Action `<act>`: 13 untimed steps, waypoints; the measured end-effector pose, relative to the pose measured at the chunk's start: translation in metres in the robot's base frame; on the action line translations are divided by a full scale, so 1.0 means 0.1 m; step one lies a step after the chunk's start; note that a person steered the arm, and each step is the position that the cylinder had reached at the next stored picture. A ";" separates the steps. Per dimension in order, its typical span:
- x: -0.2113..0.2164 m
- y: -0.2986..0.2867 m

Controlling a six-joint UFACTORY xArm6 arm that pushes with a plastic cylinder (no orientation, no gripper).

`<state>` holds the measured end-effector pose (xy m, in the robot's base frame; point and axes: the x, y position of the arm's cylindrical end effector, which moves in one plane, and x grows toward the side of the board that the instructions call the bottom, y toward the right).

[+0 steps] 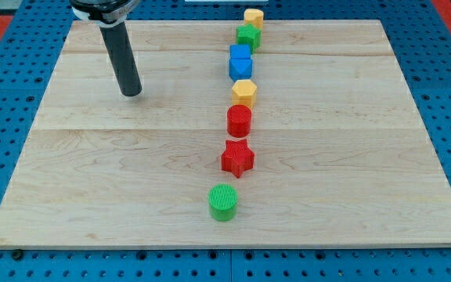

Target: Push the red star into the red circle

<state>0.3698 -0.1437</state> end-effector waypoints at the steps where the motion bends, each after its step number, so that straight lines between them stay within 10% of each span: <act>1: 0.14 0.48; 6: 0.69 1.70; 13: 1.85 1.75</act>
<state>0.5549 0.0317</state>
